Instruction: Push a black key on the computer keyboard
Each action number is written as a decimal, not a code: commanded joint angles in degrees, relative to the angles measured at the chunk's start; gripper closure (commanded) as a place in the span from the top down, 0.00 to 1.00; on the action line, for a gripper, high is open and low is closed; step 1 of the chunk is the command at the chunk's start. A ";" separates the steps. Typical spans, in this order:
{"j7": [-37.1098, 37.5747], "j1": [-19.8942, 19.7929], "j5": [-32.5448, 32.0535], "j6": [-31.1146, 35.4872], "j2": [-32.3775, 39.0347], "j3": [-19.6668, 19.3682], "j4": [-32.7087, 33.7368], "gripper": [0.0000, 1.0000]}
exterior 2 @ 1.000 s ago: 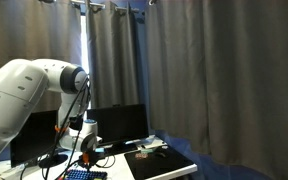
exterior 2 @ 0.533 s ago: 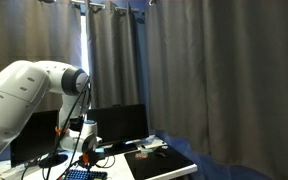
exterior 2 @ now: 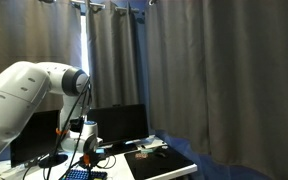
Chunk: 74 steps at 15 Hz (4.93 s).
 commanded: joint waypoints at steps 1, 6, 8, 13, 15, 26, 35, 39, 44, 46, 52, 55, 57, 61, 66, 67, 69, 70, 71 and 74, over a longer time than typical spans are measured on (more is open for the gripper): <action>2.42 1.20 -2.20 0.98 1.29 -1.07 1.32 0.00; 2.45 1.11 -2.10 0.90 1.67 -0.81 1.61 0.00; 2.46 1.01 -2.01 0.71 1.72 -0.72 1.61 0.00; 2.73 0.78 -1.64 0.10 2.32 -0.32 1.91 0.00; 2.90 0.83 -1.70 0.16 2.47 -0.43 1.84 0.00; 4.04 0.94 -1.51 -0.51 2.31 -0.86 1.68 0.00; 5.86 1.11 -1.35 -1.20 2.06 -1.31 1.36 0.00; 5.84 0.46 -1.04 -0.80 1.90 -0.47 1.37 0.00; 5.87 -0.82 -0.34 -0.97 0.38 0.95 0.73 0.00; 5.85 -1.53 0.01 -1.03 -0.27 1.77 0.42 0.00; 6.09 -3.11 0.72 -1.72 -2.20 3.35 -0.07 0.06; 6.57 -3.72 1.21 -2.45 -3.80 3.87 -0.53 0.31; 6.76 -4.36 1.69 -3.14 -5.34 4.57 -1.03 0.44; 6.36 -5.95 3.89 -7.72 -10.55 6.83 -2.23 0.72; 6.30 -5.19 7.84 -12.09 -19.65 6.49 -3.68 1.00; 6.53 -4.79 8.65 -12.43 -21.83 5.96 -4.29 1.00; 6.31 -6.33 10.22 -13.80 -25.63 7.34 -5.44 1.00; 5.96 -6.39 11.32 -14.32 -27.56 7.26 -6.07 1.00; 5.03 -6.55 13.09 -14.91 -29.58 7.57 -6.76 1.00; 3.05 -5.97 19.09 -17.94 -36.50 7.08 -8.62 1.00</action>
